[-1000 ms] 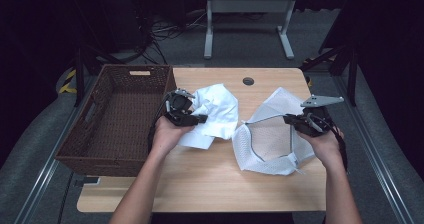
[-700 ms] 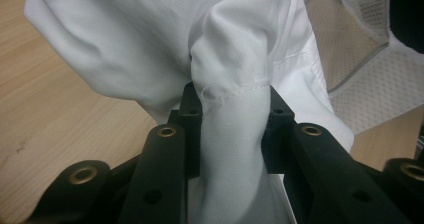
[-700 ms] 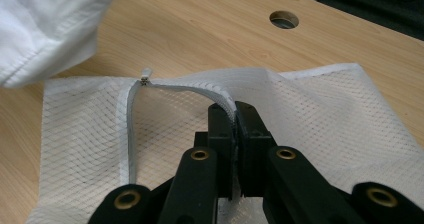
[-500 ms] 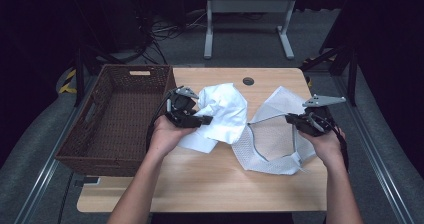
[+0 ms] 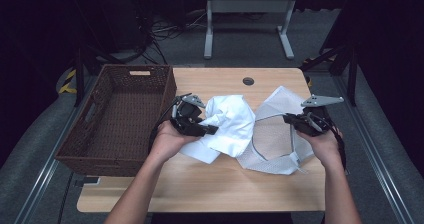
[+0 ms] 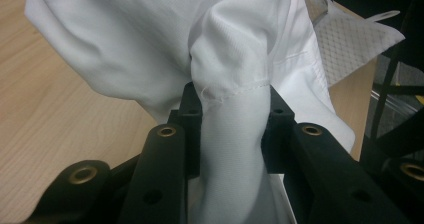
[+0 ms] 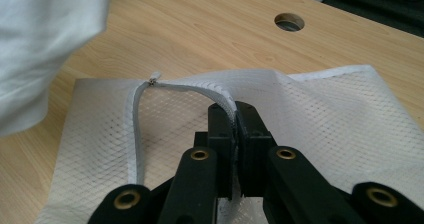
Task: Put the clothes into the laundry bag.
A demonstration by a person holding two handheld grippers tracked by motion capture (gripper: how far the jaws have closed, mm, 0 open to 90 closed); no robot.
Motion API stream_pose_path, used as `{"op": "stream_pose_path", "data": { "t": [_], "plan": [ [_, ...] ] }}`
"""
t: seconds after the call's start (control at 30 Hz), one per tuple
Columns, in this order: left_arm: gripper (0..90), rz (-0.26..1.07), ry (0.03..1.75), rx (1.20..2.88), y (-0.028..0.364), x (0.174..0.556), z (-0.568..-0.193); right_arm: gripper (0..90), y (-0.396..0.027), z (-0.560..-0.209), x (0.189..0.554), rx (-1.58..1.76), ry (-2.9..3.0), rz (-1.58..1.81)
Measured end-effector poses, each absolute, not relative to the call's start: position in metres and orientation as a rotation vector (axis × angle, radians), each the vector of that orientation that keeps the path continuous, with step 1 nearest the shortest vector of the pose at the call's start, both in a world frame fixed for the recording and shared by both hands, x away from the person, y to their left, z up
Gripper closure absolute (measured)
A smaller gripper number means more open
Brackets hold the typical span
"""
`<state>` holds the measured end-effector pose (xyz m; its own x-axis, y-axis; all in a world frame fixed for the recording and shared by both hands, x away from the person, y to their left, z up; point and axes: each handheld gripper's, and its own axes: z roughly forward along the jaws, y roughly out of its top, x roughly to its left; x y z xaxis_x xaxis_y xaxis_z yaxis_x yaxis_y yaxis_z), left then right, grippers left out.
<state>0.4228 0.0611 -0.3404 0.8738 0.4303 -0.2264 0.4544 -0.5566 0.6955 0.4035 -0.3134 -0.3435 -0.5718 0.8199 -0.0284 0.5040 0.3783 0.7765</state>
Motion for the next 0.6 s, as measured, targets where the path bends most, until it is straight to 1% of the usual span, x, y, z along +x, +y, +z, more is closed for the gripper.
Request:
{"op": "stream_pose_path", "data": {
  "t": [0.33,0.6],
  "plan": [
    [70.9,-0.120,0.544,2.291,0.035,0.412,-0.356,86.6,-0.301,-0.348,0.405,1.117,2.263,1.030],
    [70.9,-0.144,0.493,2.334,0.019,0.408,-0.364,86.6,-0.294,-0.351,0.406,1.088,2.288,1.039]
  ]
}}
